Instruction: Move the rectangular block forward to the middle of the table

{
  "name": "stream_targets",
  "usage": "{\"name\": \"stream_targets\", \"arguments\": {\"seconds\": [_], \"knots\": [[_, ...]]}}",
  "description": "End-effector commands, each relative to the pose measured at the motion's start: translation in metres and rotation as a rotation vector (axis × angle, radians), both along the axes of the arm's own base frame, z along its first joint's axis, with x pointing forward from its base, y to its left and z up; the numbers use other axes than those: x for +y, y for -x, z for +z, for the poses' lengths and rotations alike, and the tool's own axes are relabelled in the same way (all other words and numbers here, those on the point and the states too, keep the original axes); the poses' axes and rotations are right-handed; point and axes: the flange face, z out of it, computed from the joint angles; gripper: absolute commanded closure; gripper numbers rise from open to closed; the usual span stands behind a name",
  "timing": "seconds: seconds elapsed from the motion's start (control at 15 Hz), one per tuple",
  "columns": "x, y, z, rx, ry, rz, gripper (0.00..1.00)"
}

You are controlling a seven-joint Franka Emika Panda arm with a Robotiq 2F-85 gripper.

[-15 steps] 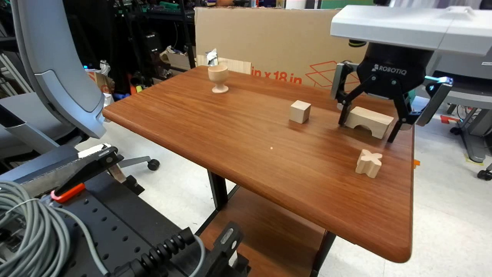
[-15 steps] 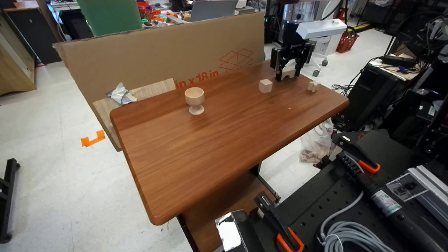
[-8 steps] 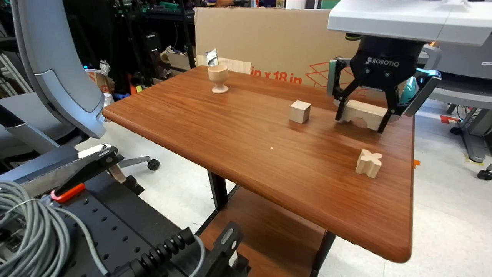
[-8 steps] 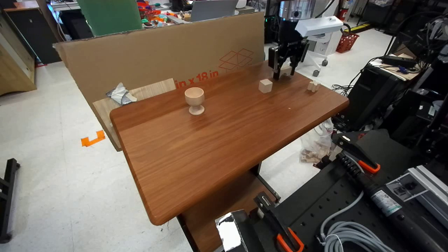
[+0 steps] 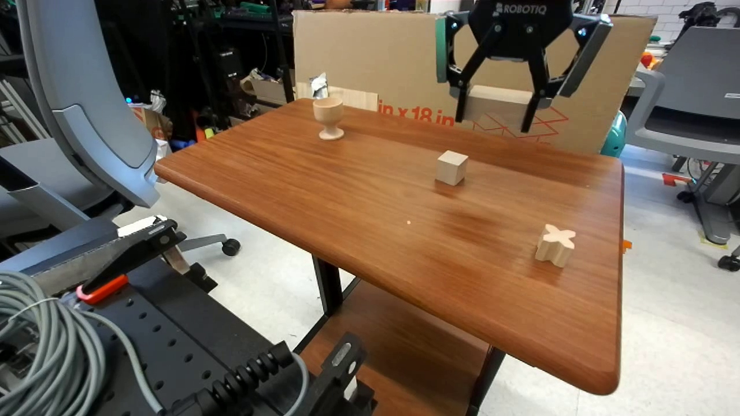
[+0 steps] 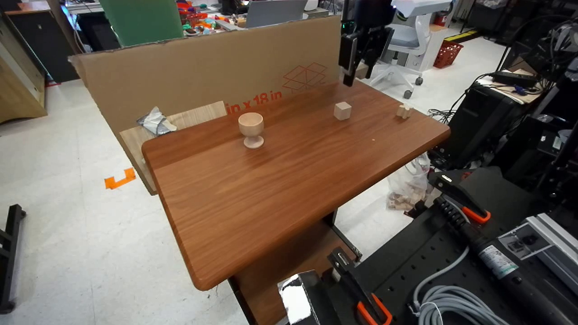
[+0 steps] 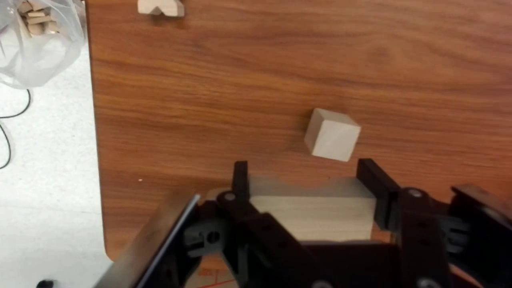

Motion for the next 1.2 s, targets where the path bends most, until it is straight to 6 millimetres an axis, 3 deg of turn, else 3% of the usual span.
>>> {"name": "stream_targets", "arguments": {"seconds": [0.0, 0.33, 0.6, 1.13], "knots": [[0.031, 0.043, 0.018, -0.010, -0.023, 0.086, 0.57], [0.068, 0.087, 0.014, 0.054, -0.081, 0.150, 0.57], [0.084, 0.113, 0.002, 0.108, -0.094, 0.156, 0.57], [0.106, 0.119, -0.058, 0.127, -0.023, 0.008, 0.57]]}}
